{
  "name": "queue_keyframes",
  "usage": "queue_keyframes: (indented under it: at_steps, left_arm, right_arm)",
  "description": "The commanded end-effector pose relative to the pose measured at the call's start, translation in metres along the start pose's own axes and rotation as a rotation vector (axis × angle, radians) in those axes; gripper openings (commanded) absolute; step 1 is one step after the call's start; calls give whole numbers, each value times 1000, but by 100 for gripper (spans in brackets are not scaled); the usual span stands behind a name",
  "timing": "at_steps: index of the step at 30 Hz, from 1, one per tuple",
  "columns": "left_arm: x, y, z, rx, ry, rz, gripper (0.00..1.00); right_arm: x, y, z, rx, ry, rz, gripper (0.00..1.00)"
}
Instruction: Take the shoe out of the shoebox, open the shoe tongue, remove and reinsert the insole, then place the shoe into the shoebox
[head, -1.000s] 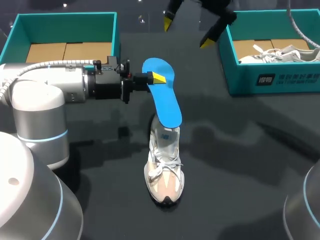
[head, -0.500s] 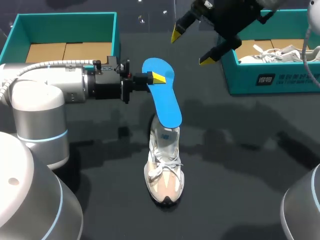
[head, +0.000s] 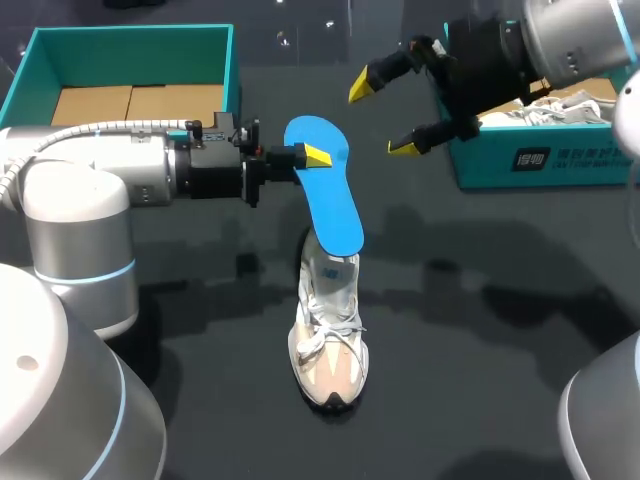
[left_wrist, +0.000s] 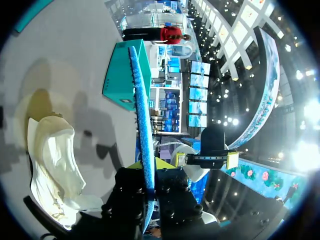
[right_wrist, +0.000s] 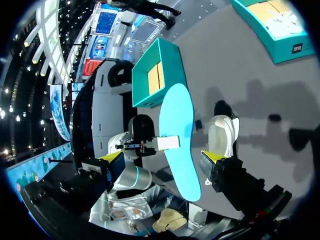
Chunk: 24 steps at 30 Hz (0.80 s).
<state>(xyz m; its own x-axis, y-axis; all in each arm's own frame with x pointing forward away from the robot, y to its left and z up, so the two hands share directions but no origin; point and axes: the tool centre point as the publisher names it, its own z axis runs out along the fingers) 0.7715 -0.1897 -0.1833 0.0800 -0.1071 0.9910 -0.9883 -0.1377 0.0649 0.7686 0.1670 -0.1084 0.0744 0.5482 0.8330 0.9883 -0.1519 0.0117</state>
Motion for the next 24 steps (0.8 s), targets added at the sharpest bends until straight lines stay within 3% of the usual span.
queue_keyframes:
  at_steps: [1, 16, 24]
  left_arm:
    - [0, 0, 1, 0, -1, 0, 0]
    - [0, 0, 1, 0, -1, 0, 0]
    - [9, -2, -7, 5, 32, 166, 0]
  right_arm:
    - [-7, 0, 9, 0, 256, 2, 100]
    - [-15, 0, 21, 13, 314, 5, 100]
    - [-19, 0, 24, 29, 348, 10, 100]
